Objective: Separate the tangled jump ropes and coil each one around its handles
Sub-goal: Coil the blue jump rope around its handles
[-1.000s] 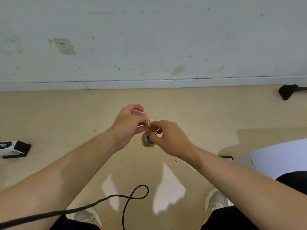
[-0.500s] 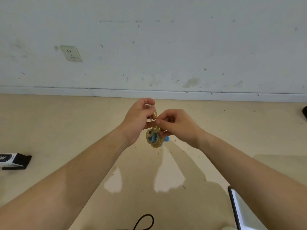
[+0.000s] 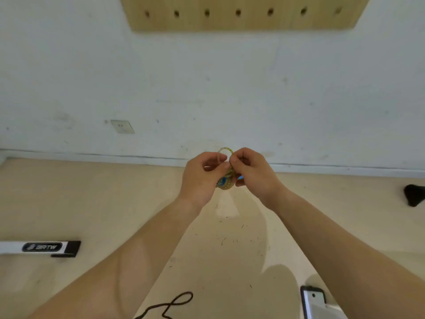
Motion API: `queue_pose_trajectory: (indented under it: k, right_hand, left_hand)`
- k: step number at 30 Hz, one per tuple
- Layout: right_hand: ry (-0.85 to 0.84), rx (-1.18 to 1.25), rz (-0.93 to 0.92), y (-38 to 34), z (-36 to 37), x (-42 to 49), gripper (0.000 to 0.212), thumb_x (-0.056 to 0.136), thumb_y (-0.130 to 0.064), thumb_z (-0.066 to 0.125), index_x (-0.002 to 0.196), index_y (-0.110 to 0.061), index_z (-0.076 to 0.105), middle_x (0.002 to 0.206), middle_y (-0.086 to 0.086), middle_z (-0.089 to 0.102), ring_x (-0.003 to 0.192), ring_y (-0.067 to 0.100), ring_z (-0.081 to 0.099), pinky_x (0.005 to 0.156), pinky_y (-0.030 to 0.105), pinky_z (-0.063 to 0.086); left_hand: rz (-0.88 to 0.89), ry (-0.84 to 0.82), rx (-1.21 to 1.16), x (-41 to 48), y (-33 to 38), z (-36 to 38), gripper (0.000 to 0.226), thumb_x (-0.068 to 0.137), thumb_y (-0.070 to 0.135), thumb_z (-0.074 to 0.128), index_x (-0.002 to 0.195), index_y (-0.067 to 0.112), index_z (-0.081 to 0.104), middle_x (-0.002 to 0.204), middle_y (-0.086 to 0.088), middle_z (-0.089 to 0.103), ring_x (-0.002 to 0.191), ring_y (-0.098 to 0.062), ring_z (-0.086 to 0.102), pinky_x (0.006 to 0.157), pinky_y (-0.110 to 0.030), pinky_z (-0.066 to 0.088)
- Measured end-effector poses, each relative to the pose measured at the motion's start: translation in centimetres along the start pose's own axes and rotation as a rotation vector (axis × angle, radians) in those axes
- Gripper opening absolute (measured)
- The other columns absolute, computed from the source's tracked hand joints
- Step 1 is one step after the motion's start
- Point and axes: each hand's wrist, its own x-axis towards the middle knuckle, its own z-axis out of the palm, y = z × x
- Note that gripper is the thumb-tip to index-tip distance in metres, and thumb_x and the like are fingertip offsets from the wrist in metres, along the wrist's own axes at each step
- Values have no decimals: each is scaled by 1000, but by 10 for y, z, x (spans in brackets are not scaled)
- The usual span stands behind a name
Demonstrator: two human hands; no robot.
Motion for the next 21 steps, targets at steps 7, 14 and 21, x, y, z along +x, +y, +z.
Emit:
queue_pose_trajectory:
  k: [7,14,21]
  right_hand:
    - [50,14,-26,-196,-62,-54,12,103,-14,48,95,-6,54,79,10,59,62,17,59,55,22,51]
    - [225,-32,-145,-355,-118,-95,10,97,-15,57,89,-14,62,91,1,65,80,21,63,80,43,56]
    - [217,-83,-319,-470,-183,-117,6,94,-14,62,88,-15,64,82,-1,61,79,15,57,77,33,49]
  left_hand:
    - [139,87,155,-32,208,-11,9,90,14,69,86,21,72,80,11,72,80,-4,68,75,-24,55]
    - [260,70,282,-60,385,-8,10,91,20,68,83,26,68,76,12,72,73,2,67,70,-15,50]
    - [306,102,122,-77,514,9,14,86,13,74,79,24,72,79,6,74,76,-7,69,69,-16,53]
